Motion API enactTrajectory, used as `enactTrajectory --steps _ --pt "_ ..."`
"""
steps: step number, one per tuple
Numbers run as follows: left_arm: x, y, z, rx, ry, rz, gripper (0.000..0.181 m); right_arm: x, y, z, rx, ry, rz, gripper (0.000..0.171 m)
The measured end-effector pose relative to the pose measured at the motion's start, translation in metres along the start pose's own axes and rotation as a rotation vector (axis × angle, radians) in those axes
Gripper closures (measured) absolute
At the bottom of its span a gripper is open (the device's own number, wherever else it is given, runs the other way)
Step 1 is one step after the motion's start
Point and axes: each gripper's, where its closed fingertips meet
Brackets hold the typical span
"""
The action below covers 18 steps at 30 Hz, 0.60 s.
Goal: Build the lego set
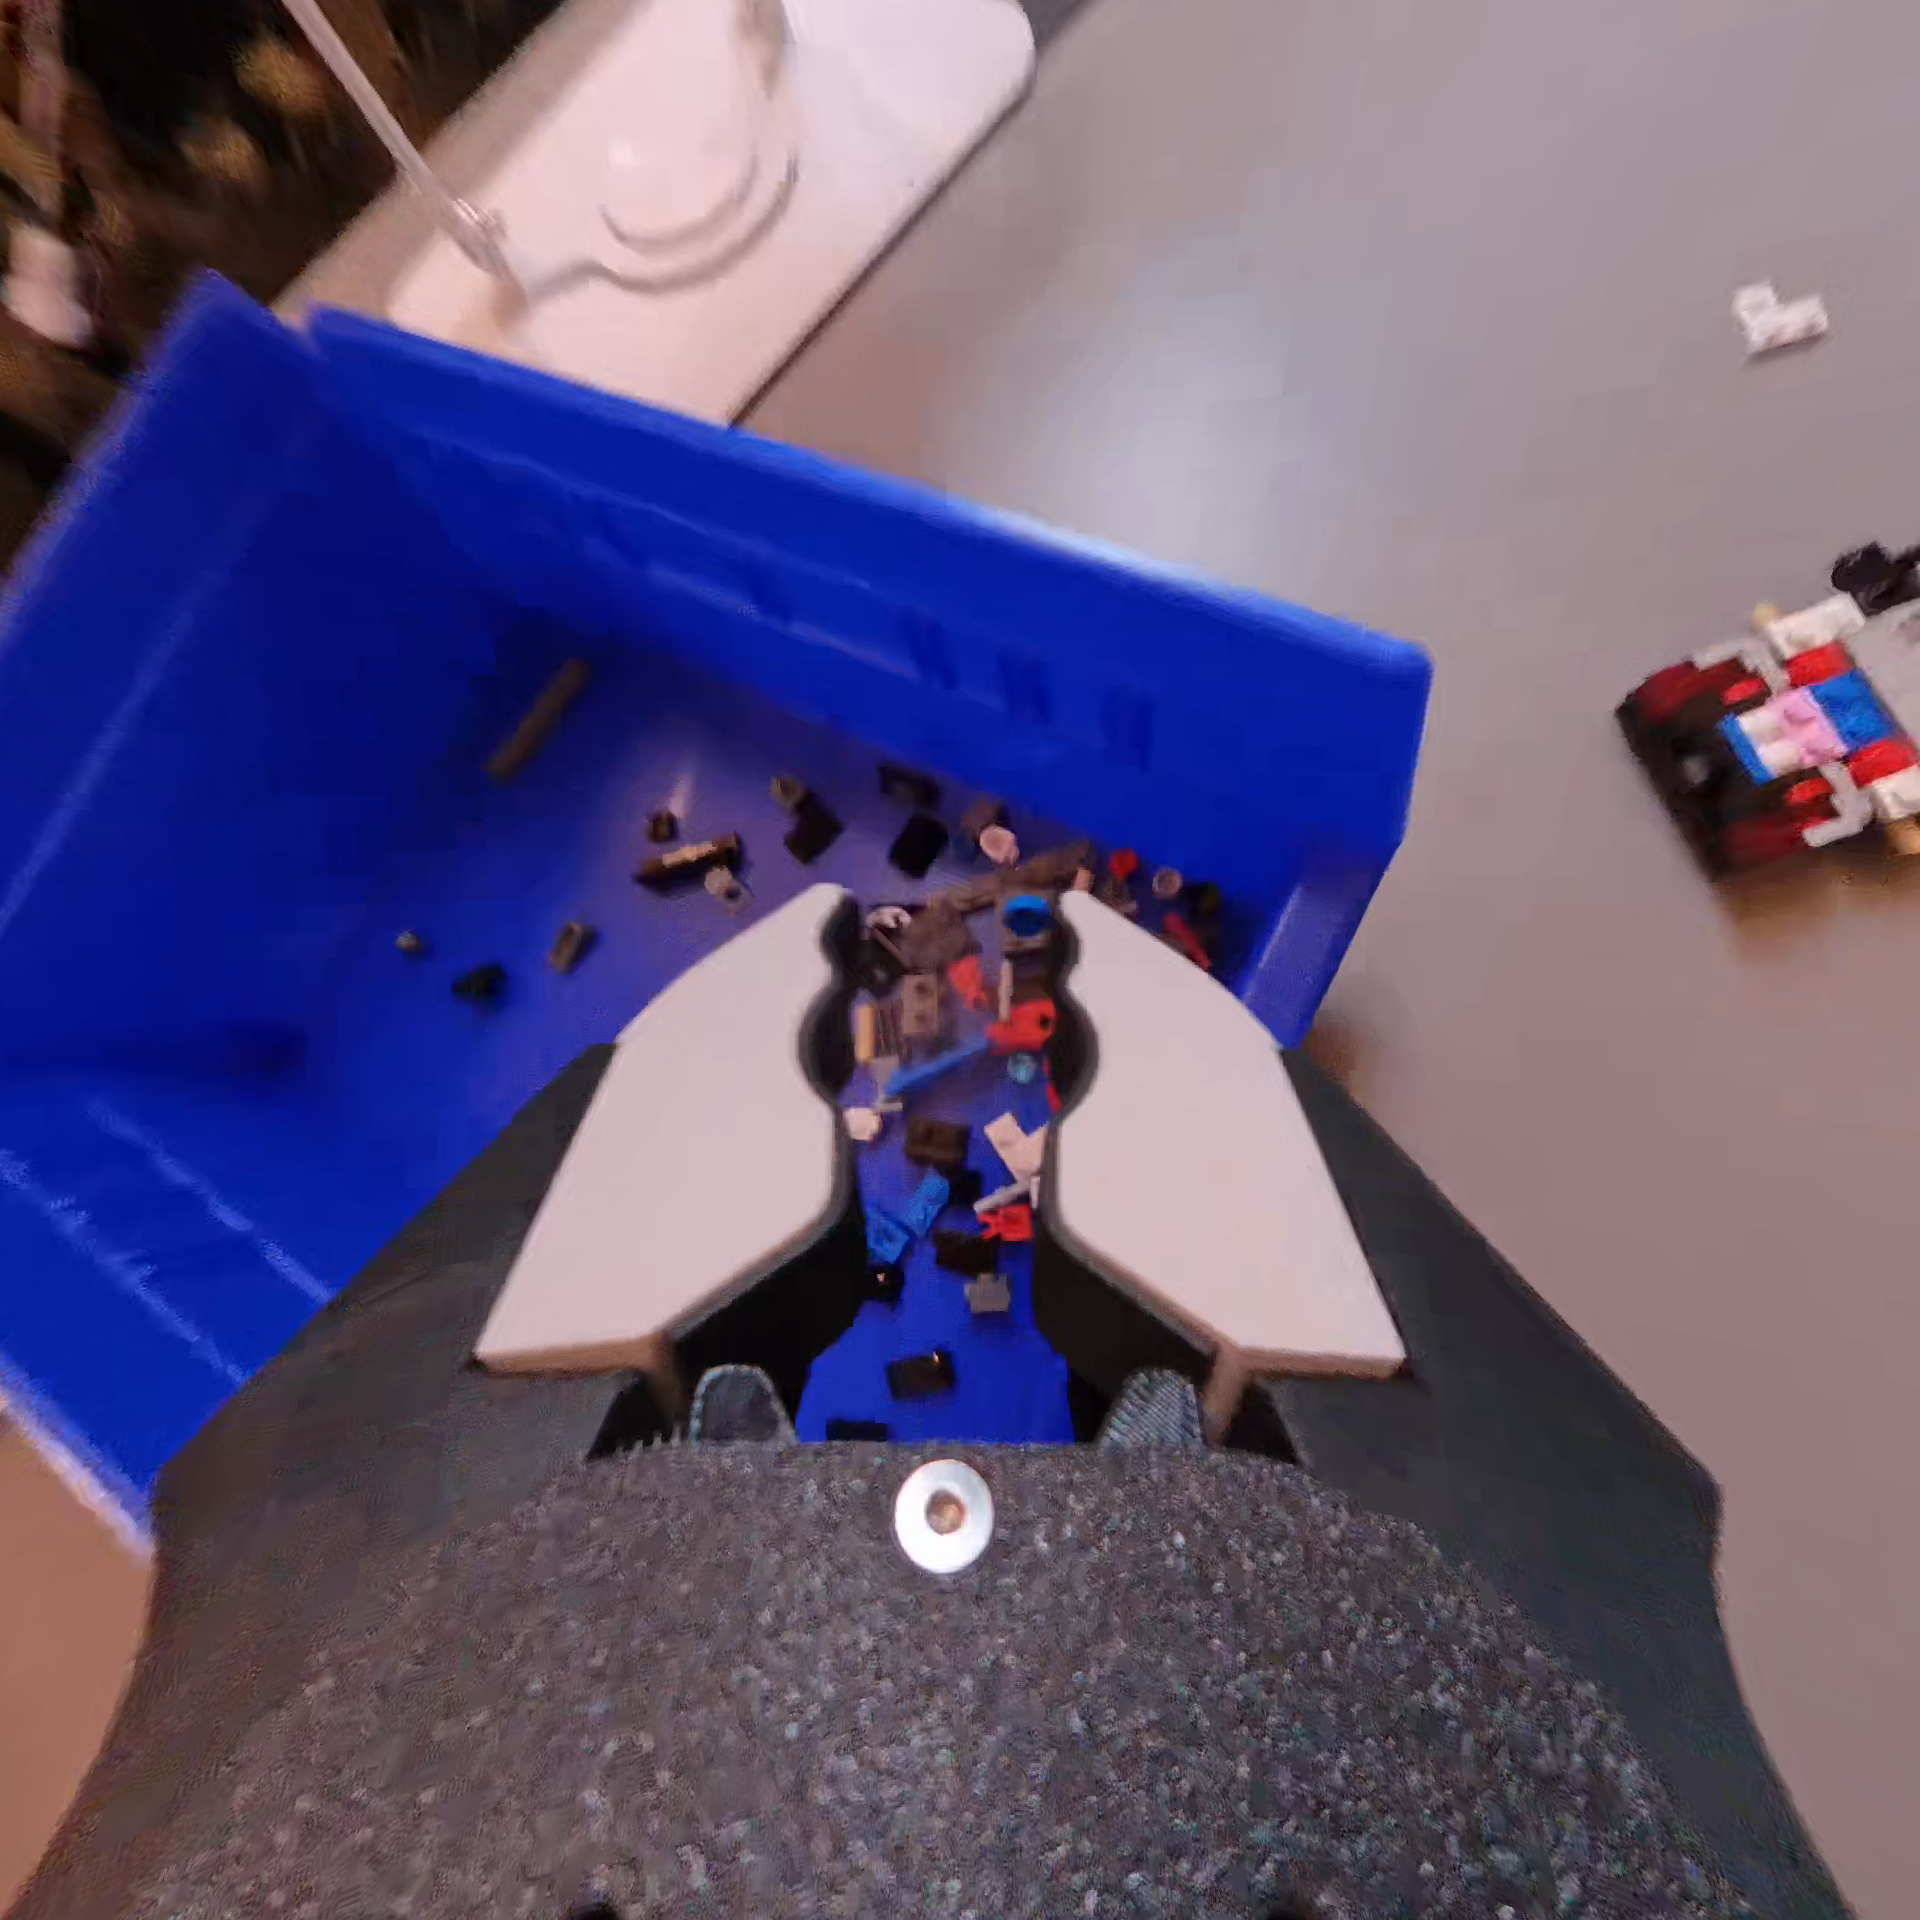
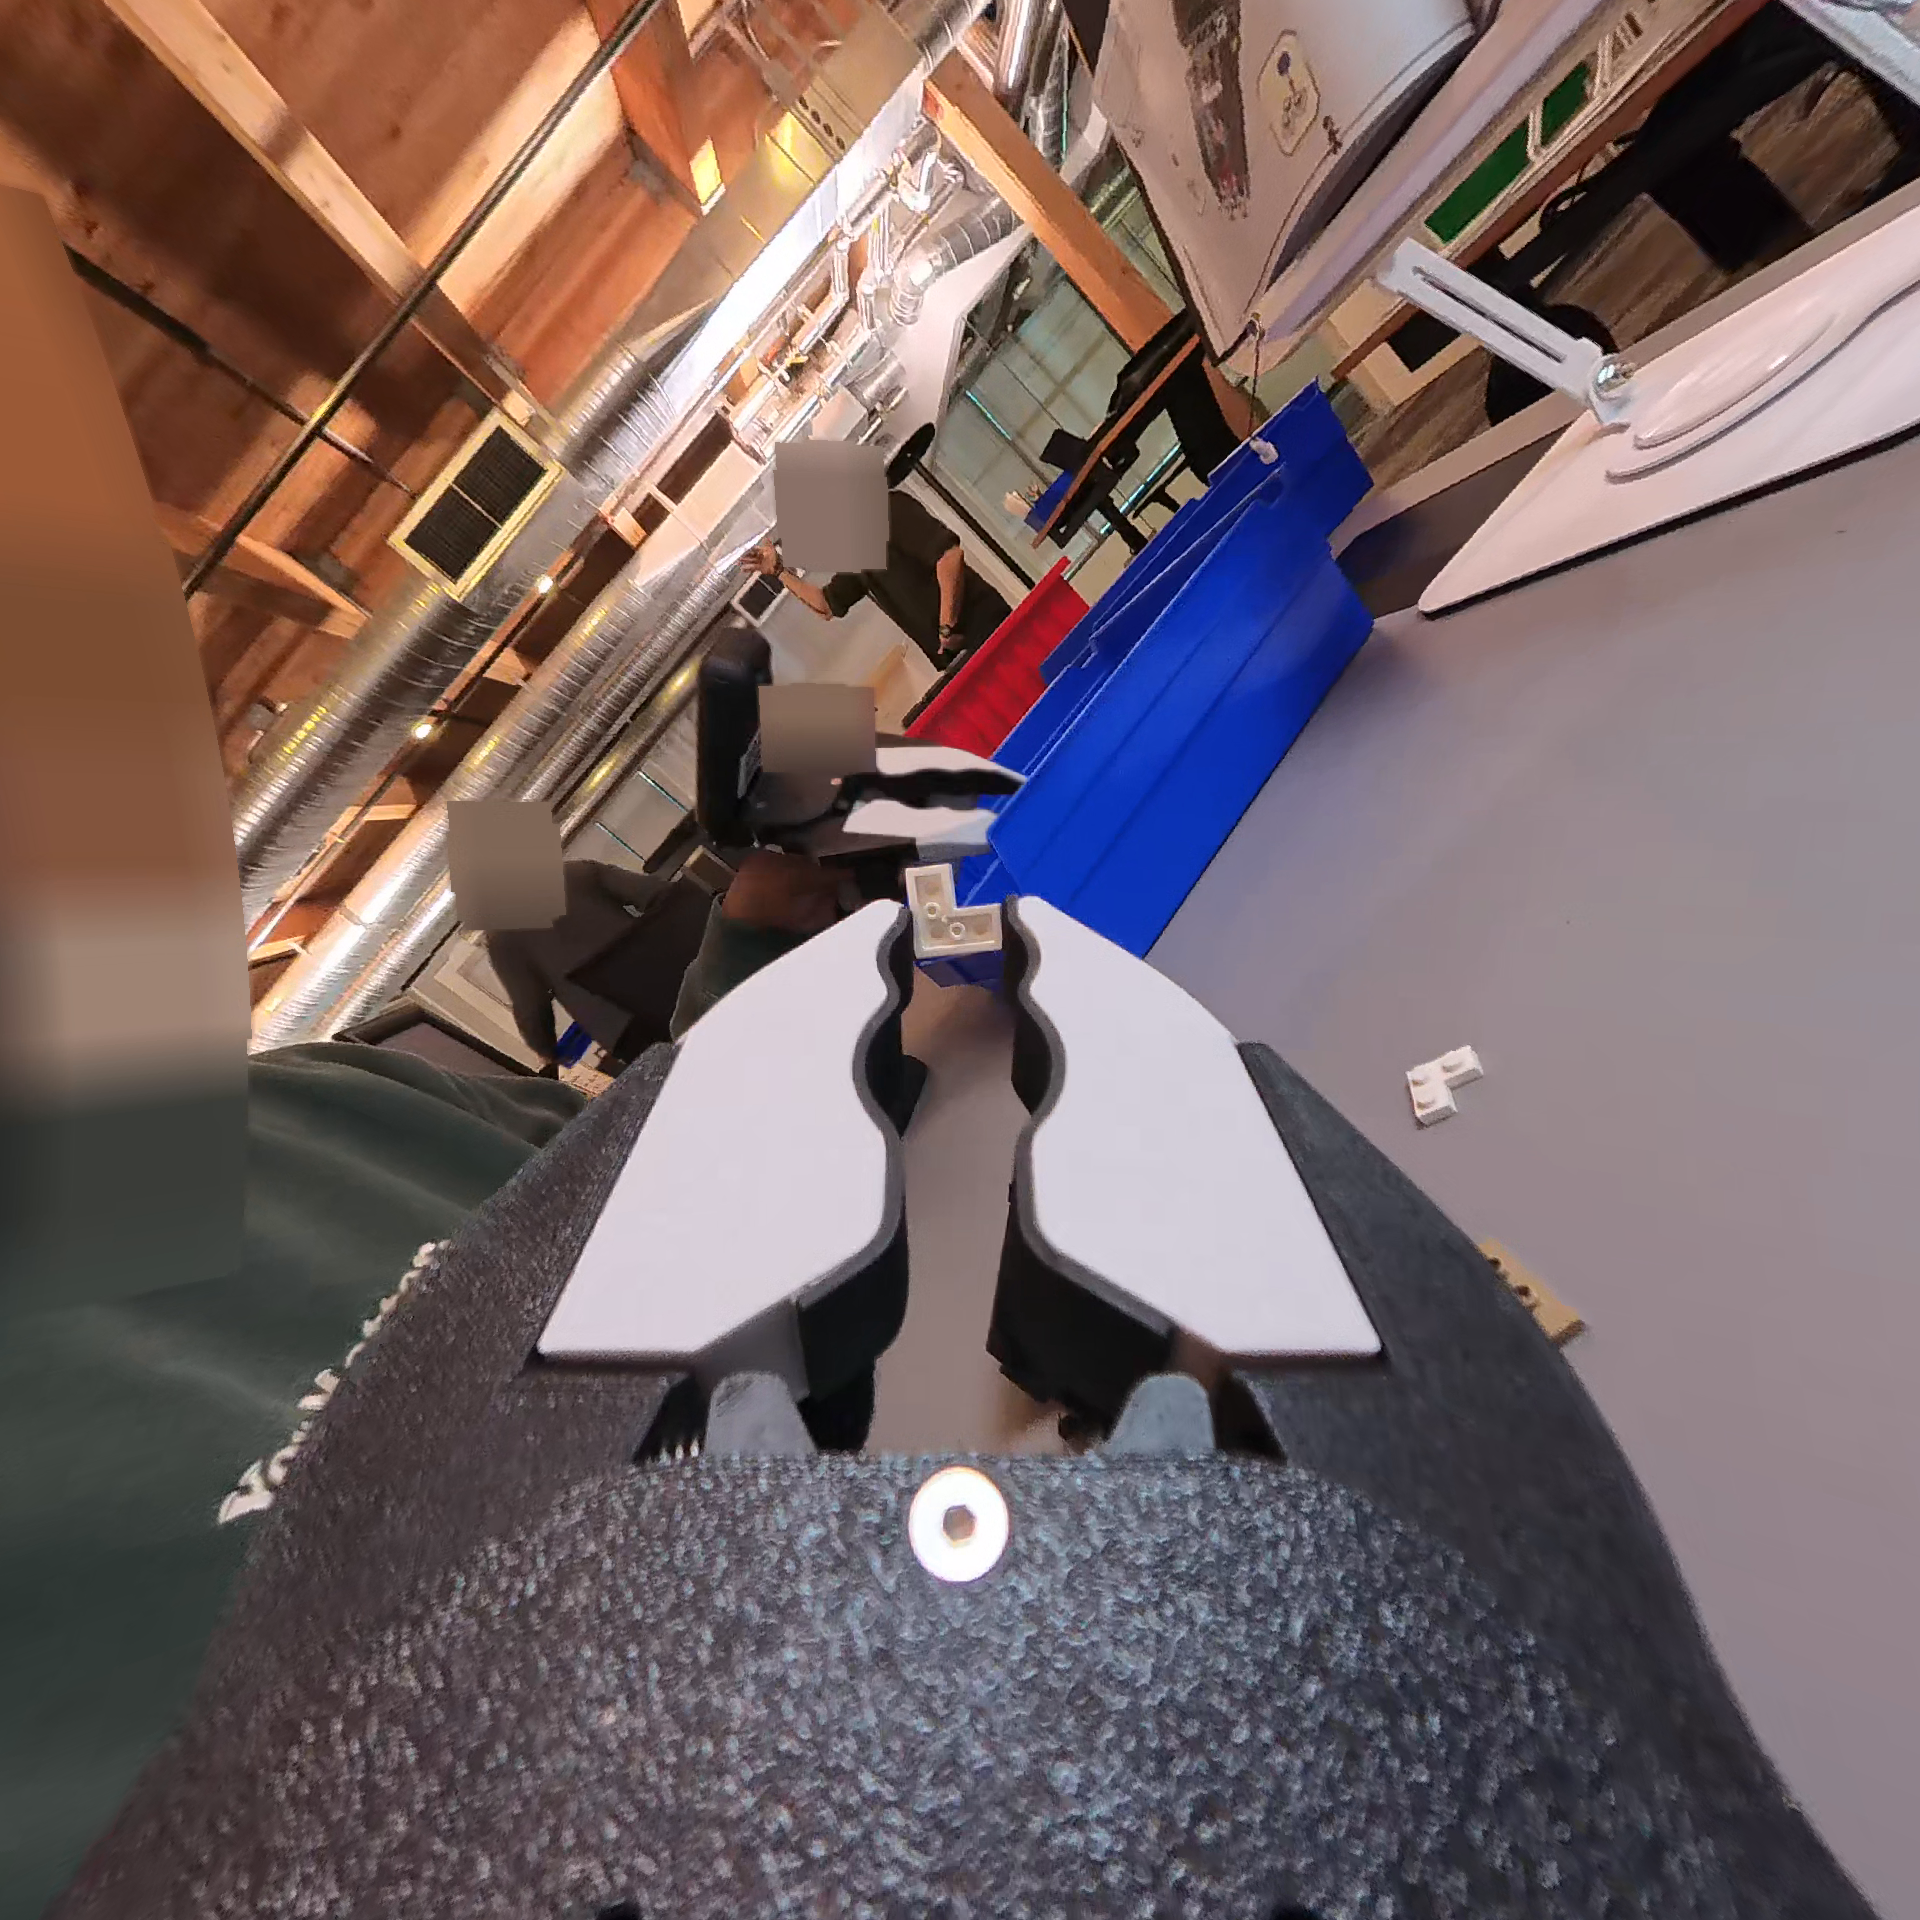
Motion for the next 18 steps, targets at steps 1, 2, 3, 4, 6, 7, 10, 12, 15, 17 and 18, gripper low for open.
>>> enactTrajectory --steps 1,2,3,4,6,7,10,12,15,17,18 --pt "0.005 0.005 0.004 -0.020 0.041 -0.006 0.139 -0.001 0.001 0.001 -0.007 -0.002 -0.005 0.156" --pt "0.008 0.006 0.007 -0.022 0.070 -0.018 0.132 -0.001 0.002 0.002 -0.014 -0.002 -0.012 0.155" --pt "0.010 0.006 0.008 -0.021 0.082 -0.026 0.128 -0.002 0.003 0.002 -0.019 0.000 -0.020 0.155" --pt "0.011 0.007 0.009 -0.026 0.091 -0.021 0.123 -0.002 0.004 0.002 -0.023 0.003 -0.026 0.155" --pt "0.015 0.011 0.012 -0.042 0.114 -0.002 0.114 -0.002 0.004 0.003 -0.024 0.000 -0.025 0.155" --pt "0.018 0.013 0.013 -0.050 0.129 0.003 0.112 -0.002 0.004 0.003 -0.022 -0.003 -0.019 0.155" --pt "0.028 0.017 0.017 -0.056 0.189 0.015 0.129 -0.001 0.005 0.003 -0.023 -0.007 -0.006 0.155" --pt "0.031 0.018 0.017 -0.047 0.226 0.010 0.137 -0.002 0.006 0.003 -0.026 -0.011 -0.005 0.155" --pt "0.027 0.008 0.015 0.014 0.268 -0.091 0.119 -0.003 0.007 0.004 -0.031 -0.013 -0.010 0.155" --pt "0.013 -0.003 0.015 0.088 0.224 -0.177 0.127 -0.003 0.007 0.004 -0.031 -0.015 -0.008 0.155" --pt "0.013 -0.004 0.016 0.092 0.235 -0.194 0.132 -0.003 0.007 0.004 -0.031 -0.016 -0.007 0.155"
Point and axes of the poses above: each gripper's, where its closed fingertips meet, z out along the fingers, y out of its underside, x = y × z across the jaws, and after that the axes turned 3 degrees about -z, right-handed
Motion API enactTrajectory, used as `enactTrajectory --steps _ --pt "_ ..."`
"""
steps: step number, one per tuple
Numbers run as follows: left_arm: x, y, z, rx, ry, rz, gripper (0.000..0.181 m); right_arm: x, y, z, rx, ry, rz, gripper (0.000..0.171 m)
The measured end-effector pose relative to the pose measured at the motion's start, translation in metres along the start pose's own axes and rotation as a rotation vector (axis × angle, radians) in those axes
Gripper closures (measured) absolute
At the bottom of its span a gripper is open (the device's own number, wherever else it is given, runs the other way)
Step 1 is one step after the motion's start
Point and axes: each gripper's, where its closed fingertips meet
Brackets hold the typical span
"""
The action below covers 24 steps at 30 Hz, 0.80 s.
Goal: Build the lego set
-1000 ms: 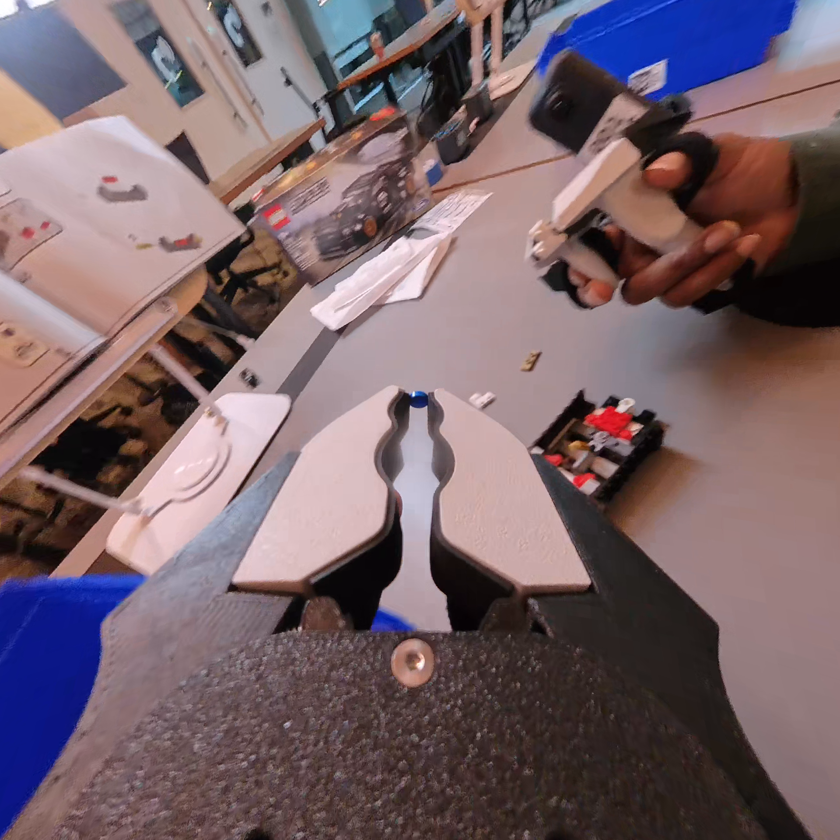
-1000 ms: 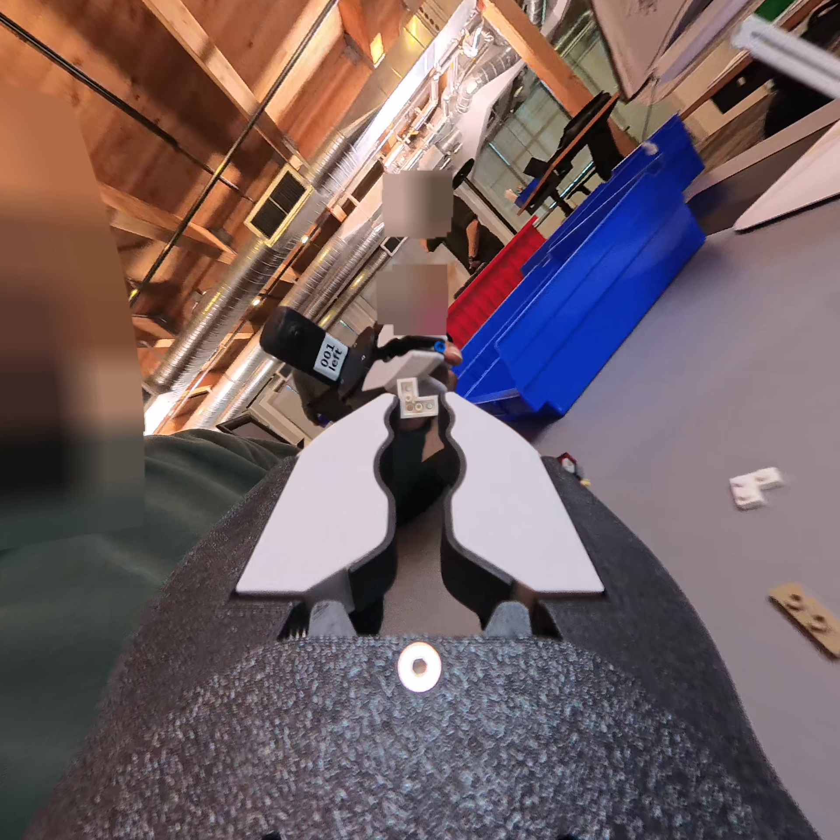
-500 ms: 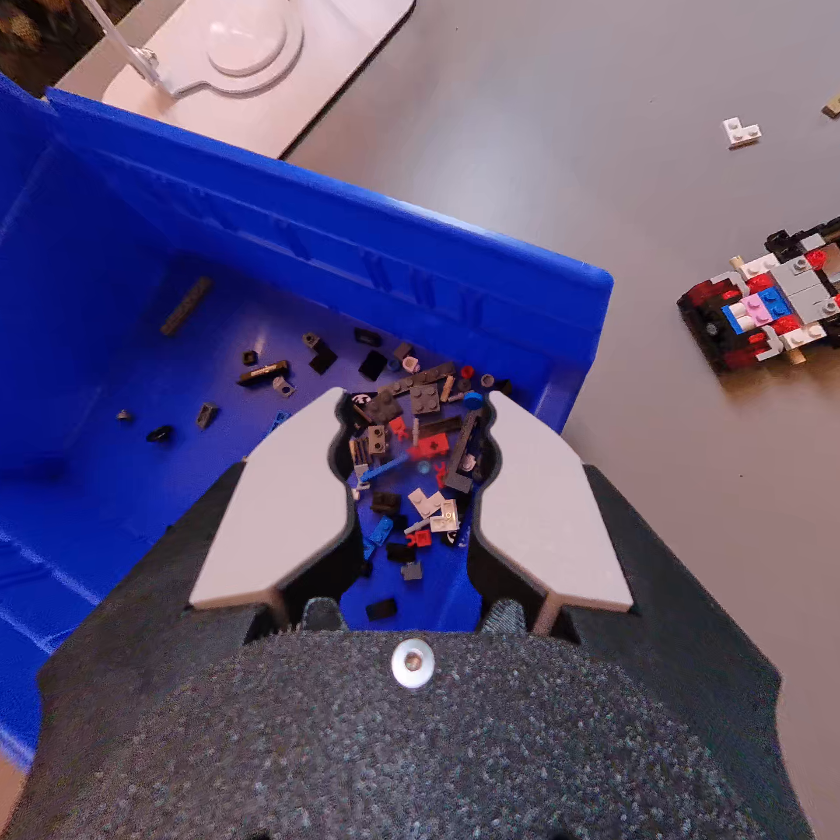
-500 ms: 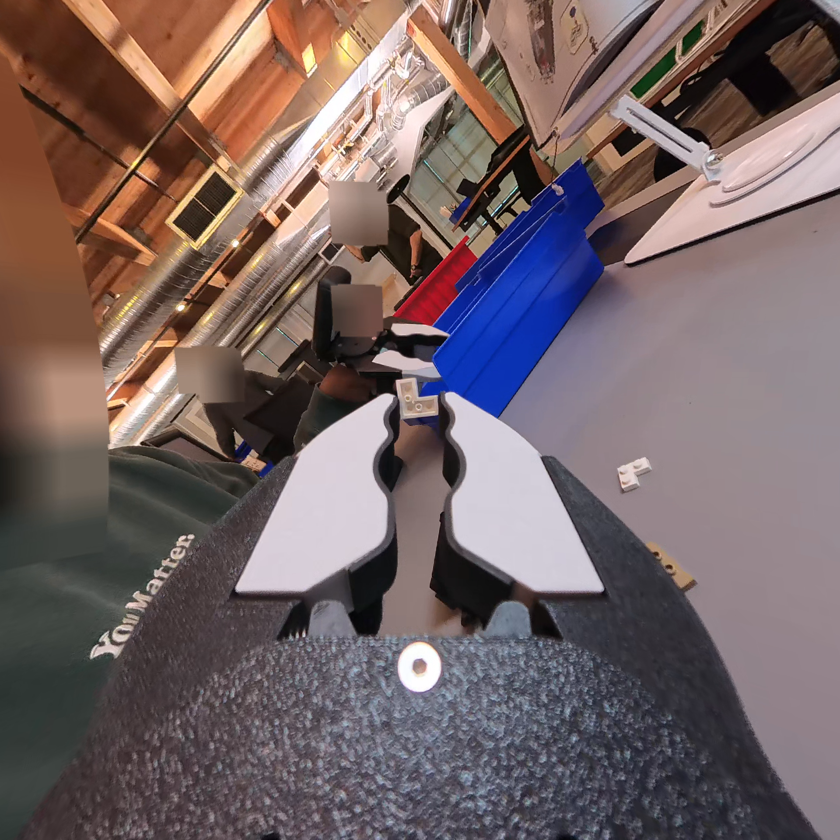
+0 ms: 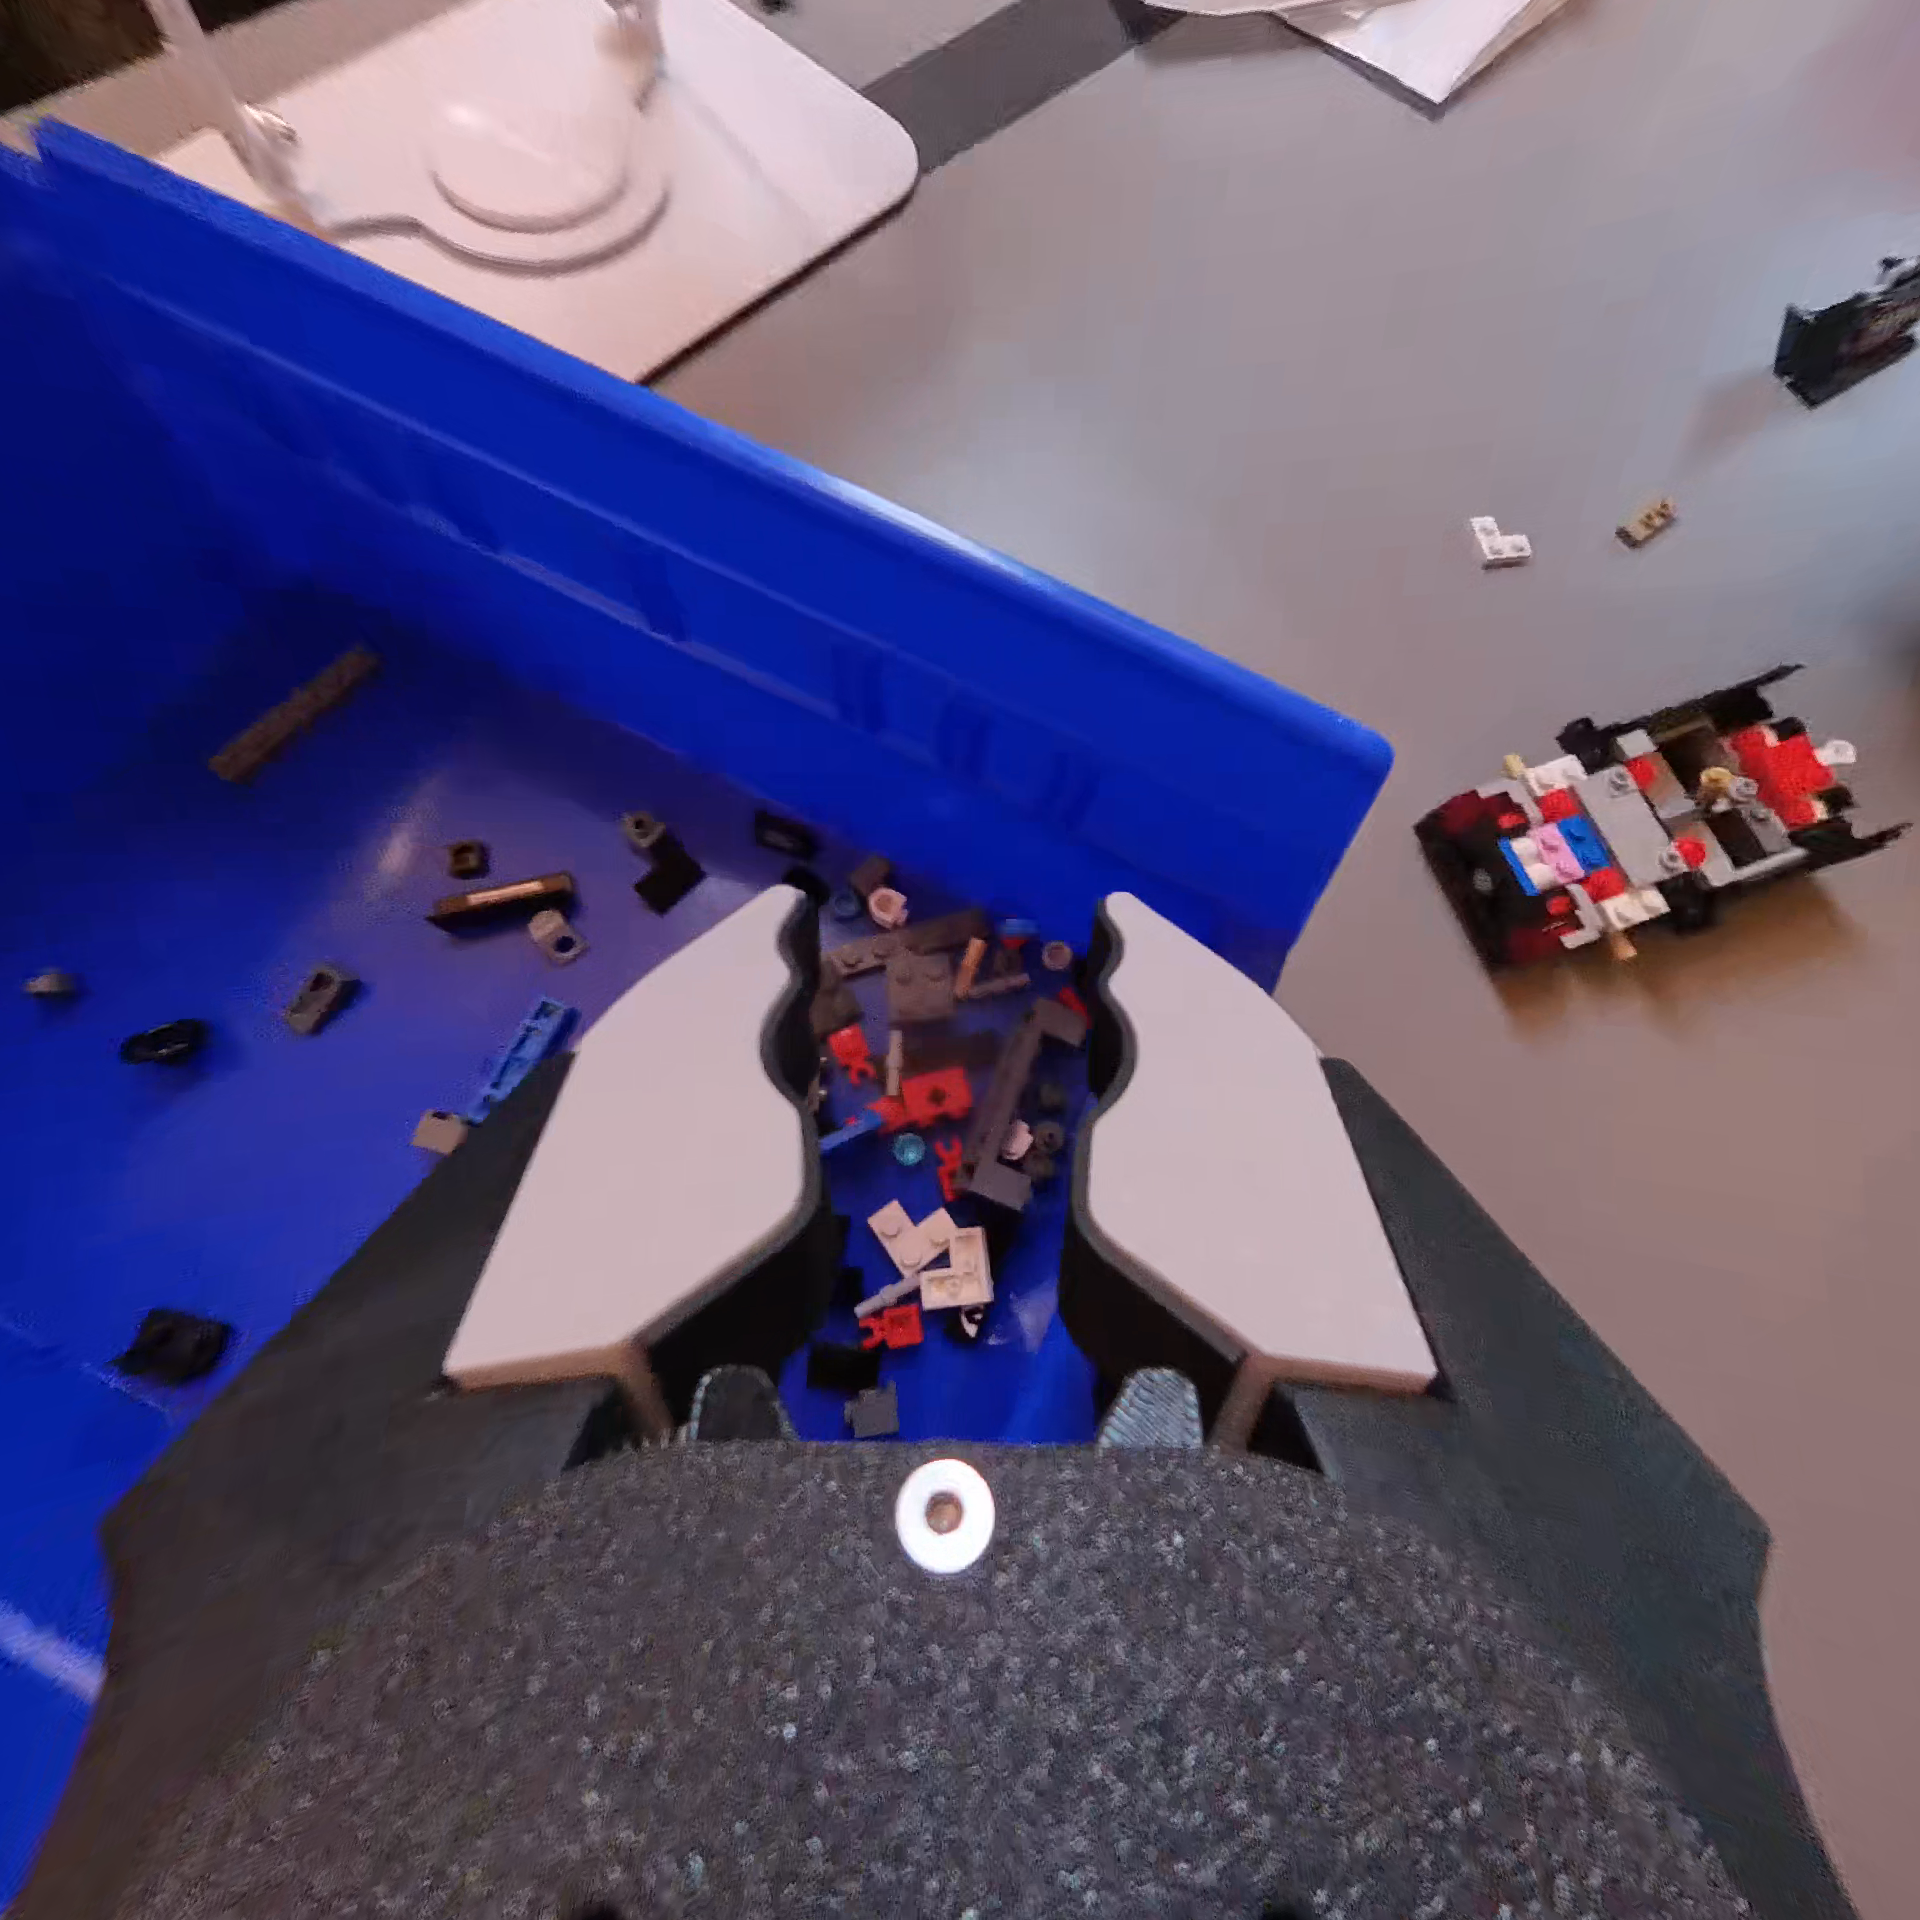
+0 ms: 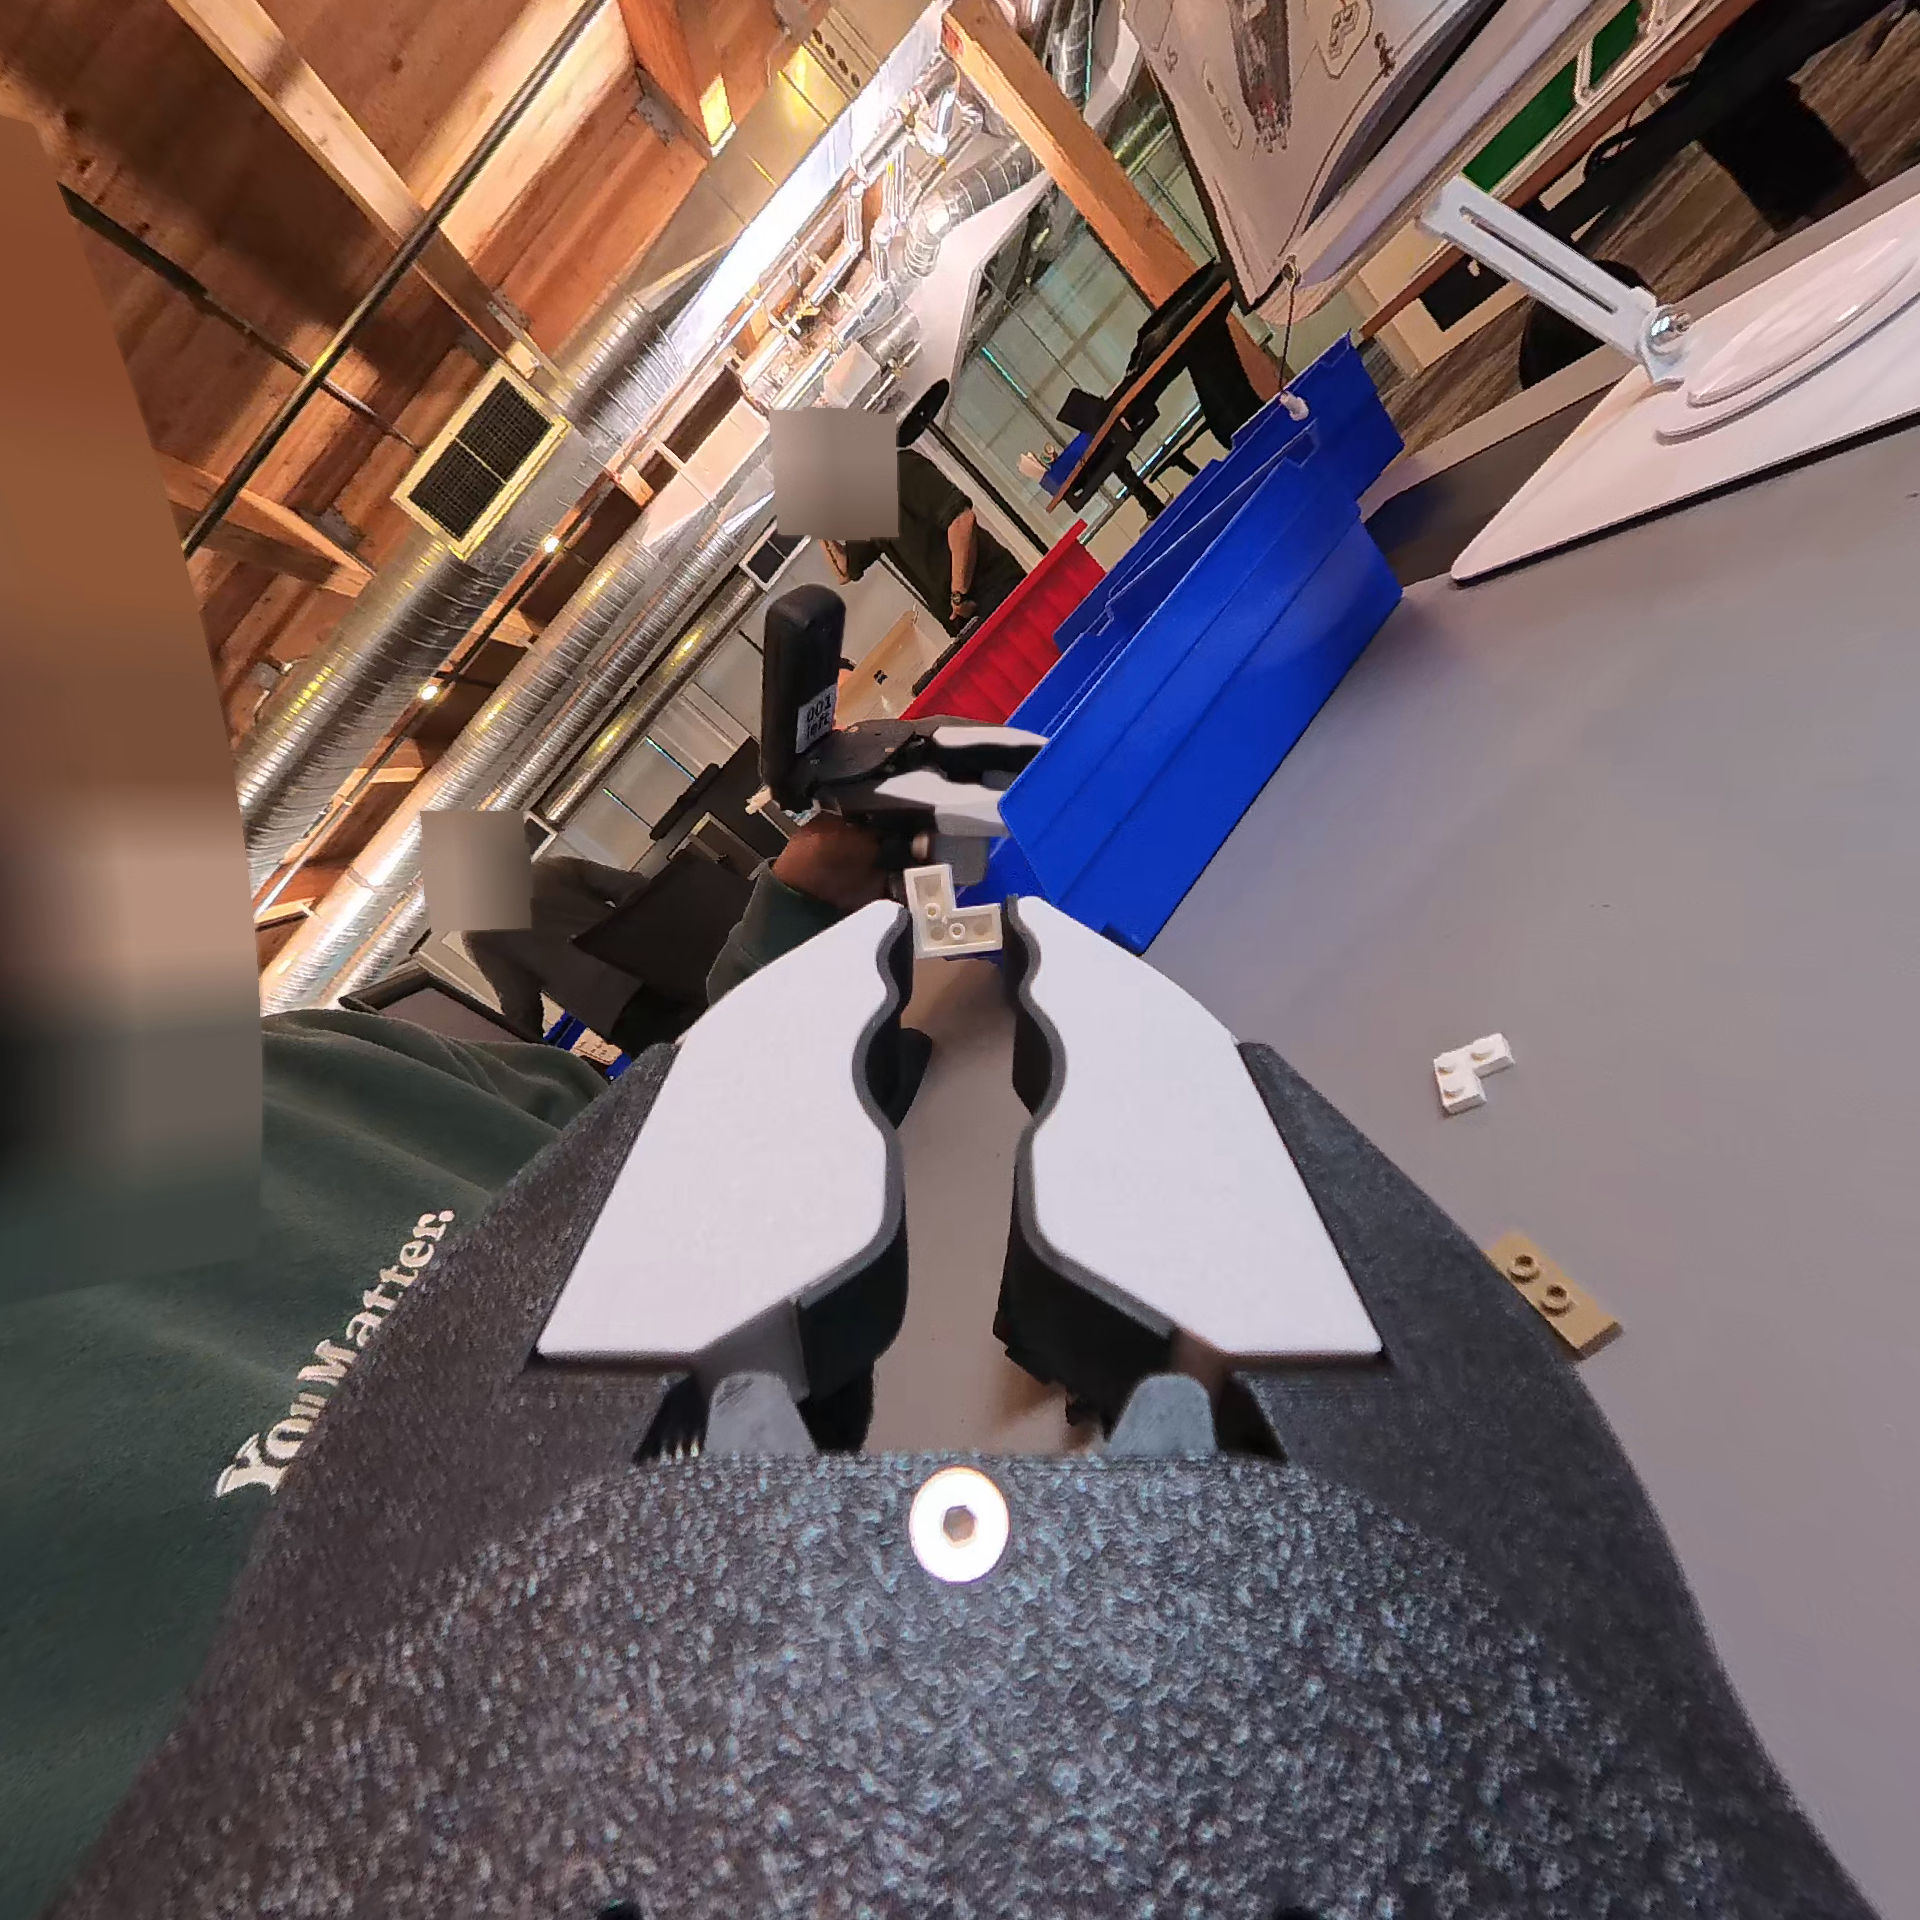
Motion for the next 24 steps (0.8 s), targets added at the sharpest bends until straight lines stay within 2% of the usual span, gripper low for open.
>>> enactTrajectory --steps 2,4,7,10,12,15,17,21,24 --pt "0.014 0.021 0.010 -0.113 0.088 0.006 0.132 0.000 0.001 0.000 -0.002 -0.003 0.005 0.155" --pt "0.028 0.023 0.015 -0.125 0.160 -0.013 0.144 0.000 0.002 0.001 -0.008 -0.005 0.009 0.155" --pt "0.020 0.022 0.014 -0.119 0.110 0.027 0.130 -0.001 0.002 0.001 -0.009 -0.010 0.008 0.155" --pt "0.016 0.006 0.009 -0.028 0.075 0.031 0.131 -0.002 0.003 0.002 -0.015 -0.009 -0.003 0.155" --pt "0.022 -0.020 -0.003 0.112 0.043 0.119 0.137 -0.005 0.007 0.004 -0.039 -0.011 -0.029 0.155" --pt "0.064 -0.058 -0.027 0.356 0.093 0.289 0.153 -0.013 0.017 0.011 -0.089 -0.022 -0.121 0.155" --pt "0.104 -0.068 -0.035 0.465 0.155 0.419 0.164 -0.021 0.026 0.019 -0.121 -0.021 -0.220 0.155" --pt "0.174 -0.054 -0.021 0.478 0.244 0.641 0.162 -0.035 0.040 0.033 -0.150 -0.012 -0.387 0.155" --pt "0.199 -0.035 -0.003 0.420 0.276 0.725 0.163 -0.017 0.043 0.032 -0.228 0.163 -0.615 0.155"
Point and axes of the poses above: each gripper's, where its closed fingertips meet, z out along the fingers, y out of its underside, x = y × z across the jaws, and after that the axes turned 3 degrees about -z, right-handed
